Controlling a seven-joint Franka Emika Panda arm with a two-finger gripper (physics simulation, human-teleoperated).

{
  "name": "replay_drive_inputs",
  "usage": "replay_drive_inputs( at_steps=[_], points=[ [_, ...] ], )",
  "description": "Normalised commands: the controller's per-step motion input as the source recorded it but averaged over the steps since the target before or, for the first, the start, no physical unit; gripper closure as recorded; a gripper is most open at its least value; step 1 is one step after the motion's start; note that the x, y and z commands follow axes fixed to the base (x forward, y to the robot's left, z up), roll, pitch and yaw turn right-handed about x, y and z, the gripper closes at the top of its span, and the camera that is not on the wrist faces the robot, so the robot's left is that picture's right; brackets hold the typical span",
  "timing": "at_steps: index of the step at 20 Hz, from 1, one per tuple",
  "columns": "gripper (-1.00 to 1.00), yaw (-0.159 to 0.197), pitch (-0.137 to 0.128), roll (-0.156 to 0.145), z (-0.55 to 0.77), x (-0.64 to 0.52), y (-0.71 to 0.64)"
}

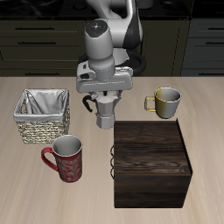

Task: Place the moka pot in the basket

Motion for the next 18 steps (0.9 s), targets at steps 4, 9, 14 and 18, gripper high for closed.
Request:
replay_drive_inputs(
  at_steps=[4,9,14,18],
  points=[
    [1.00,0.006,-0.015,0.000,0.08,0.01,-0.06],
    [1.00,0.005,-0.023,0.000,0.19,0.00,-0.05],
    [1.00,0.012,-0.049,-0.016,0.44,0.02,-0.11],
    [1.00,0.000,-0.066,0.010,0.61,-0.03,-0.07]
  ],
)
